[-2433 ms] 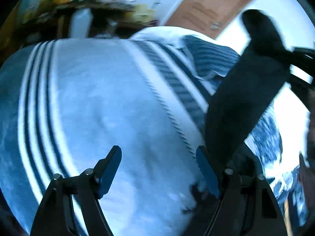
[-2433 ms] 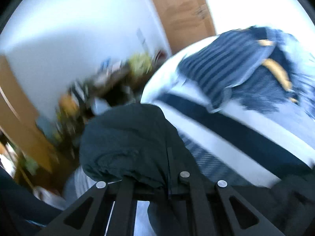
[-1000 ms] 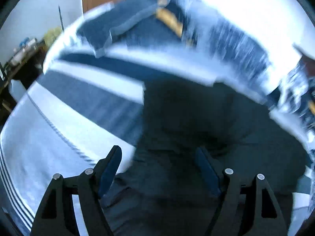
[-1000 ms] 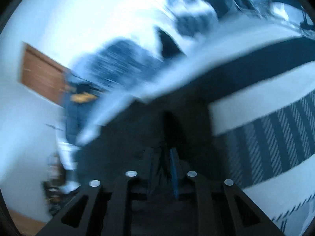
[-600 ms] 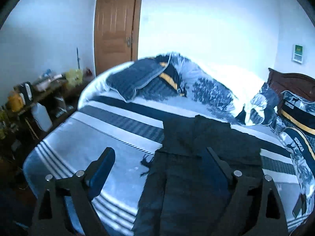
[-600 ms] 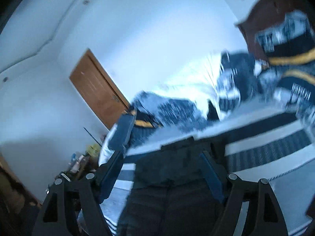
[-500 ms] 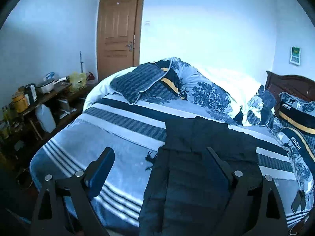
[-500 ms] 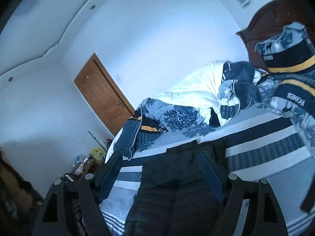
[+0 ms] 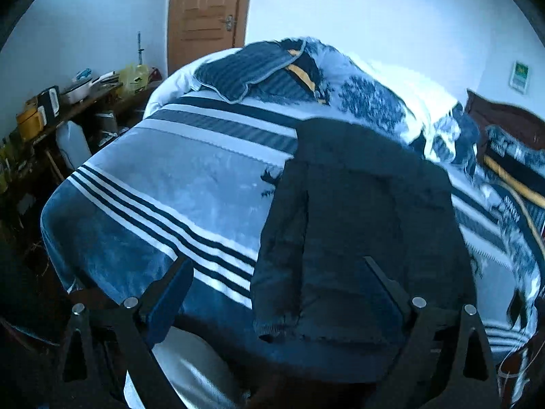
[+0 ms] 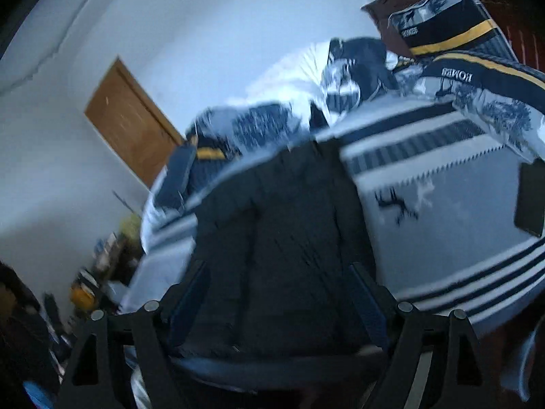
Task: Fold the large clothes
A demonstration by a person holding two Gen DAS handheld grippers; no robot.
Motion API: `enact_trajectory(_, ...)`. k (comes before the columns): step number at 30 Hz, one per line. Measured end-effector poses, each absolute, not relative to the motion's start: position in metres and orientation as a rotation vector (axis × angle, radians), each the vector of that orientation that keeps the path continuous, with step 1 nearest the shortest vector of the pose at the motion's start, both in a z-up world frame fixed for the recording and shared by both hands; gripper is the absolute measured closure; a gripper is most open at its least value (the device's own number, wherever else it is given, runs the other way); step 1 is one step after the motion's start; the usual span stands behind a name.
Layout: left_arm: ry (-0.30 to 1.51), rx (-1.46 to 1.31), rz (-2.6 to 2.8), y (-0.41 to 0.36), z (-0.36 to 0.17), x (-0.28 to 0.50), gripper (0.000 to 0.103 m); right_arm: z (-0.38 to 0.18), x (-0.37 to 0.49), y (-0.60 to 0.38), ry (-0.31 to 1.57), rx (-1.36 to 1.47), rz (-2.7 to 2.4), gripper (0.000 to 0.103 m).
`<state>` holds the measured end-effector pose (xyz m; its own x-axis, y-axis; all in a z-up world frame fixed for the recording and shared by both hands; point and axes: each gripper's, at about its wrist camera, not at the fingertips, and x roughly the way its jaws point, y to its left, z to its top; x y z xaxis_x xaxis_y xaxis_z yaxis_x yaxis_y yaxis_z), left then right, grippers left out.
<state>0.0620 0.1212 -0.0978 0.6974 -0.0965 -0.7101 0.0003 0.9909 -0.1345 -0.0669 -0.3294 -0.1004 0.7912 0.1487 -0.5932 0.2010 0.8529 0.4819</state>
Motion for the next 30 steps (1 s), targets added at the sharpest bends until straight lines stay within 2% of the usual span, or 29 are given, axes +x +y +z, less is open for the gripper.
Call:
enact_trajectory(8,0.960,-0.118,-0.005,0.113,-0.172,0.109,0.007,-0.188,-0.023,-0.346,0.858,0.667,-0.047,0.019)
enact_trajectory(11,1.007,-0.064,0.030,0.104,-0.207,0.127,0.007,-0.224,-0.005,-0.342,0.912,0.606,-0.090,0.020)
enact_trajectory(17,0.993,0.023,0.045,0.100,-0.258,0.132,0.008,-0.269,-0.007,-0.335,0.943,0.639,-0.118,0.033)
enact_trajectory(21,0.930,0.026,0.003,0.096,-0.248,0.127,0.011,-0.269,-0.004,-0.323,0.967,0.554,-0.118,0.053)
enact_trajectory(22,0.935,0.034,-0.015,0.093,-0.250,0.127,0.015,-0.271,-0.004,-0.322,0.971,0.546,-0.125,0.057)
enact_trajectory(23,0.947,0.041,-0.025,0.090,-0.253,0.128,0.033,-0.275,-0.003,-0.322,0.988,0.545,-0.137,0.067)
enact_trajectory(24,0.971,0.044,-0.048,0.087,-0.257,0.130,0.059,-0.279,-0.002,-0.324,1.004,0.557,-0.143,0.077)
enact_trajectory(27,0.981,0.056,-0.098,0.078,-0.259,0.129,0.082,-0.285,-0.003,-0.331,1.016,0.597,-0.149,0.093)
enact_trajectory(29,0.967,0.058,-0.111,0.077,-0.253,0.125,0.094,-0.284,-0.008,-0.336,1.010,0.616,-0.163,0.096)
enact_trajectory(30,0.958,0.048,-0.111,0.079,-0.248,0.122,0.096,-0.281,-0.012,-0.337,1.001,0.624,-0.167,0.098)
